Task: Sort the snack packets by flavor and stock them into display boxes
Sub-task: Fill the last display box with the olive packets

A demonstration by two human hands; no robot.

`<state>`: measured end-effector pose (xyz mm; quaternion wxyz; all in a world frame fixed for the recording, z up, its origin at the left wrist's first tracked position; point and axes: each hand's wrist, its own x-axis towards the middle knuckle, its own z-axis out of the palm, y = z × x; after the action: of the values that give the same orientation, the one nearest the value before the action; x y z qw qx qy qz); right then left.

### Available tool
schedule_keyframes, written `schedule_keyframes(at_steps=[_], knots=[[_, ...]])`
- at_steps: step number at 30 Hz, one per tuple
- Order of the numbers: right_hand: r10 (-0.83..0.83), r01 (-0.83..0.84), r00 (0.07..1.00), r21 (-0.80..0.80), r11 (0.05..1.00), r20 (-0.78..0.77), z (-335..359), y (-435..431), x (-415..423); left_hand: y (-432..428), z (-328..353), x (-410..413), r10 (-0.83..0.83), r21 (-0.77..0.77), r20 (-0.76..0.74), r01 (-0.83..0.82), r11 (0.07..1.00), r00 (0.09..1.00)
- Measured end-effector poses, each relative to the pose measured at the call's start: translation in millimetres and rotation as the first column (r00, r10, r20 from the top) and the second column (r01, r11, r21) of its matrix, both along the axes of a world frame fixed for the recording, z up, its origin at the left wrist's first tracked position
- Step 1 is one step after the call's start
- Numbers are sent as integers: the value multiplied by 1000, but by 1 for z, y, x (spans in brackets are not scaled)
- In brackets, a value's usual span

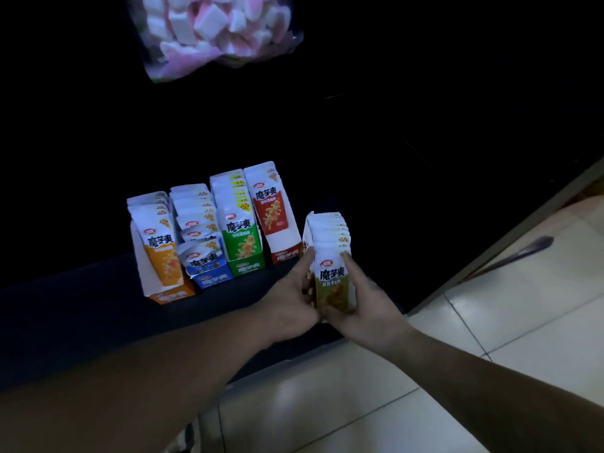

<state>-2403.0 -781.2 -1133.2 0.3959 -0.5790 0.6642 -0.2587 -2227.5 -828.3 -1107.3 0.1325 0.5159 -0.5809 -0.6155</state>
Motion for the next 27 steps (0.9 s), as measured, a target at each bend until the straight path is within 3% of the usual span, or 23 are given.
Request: schedule_keyframes(at_steps=[6, 12, 16, 19, 23, 27], knots=[[-71, 71, 997, 2, 997, -22, -6, -25, -29, -24, -10, -20, -95, 13, 113, 94, 995, 989], [-176, 160, 924, -74, 984, -340, -3, -16, -11, -27, -5, -16, -160, -27, 148, 166, 986, 976], [-212, 194, 938, -92, 977, -274, -6, -16, -5, -45, -14, 0, 1, -219, 231, 51, 974, 973], [-203, 190, 966, -92, 978, -161, -7, -26, 5, -44, -20, 19, -7, -191, 290, 65, 979, 957], [-205, 188, 967, -116, 975, -149, -10, -48, 12, -43, -18, 42, -10, -219, 356, 94, 971, 934], [-203, 188, 970, -117, 975, -137, -8, -77, 21, -42, -15, 60, 28, -196, 317, 36, 980, 948]])
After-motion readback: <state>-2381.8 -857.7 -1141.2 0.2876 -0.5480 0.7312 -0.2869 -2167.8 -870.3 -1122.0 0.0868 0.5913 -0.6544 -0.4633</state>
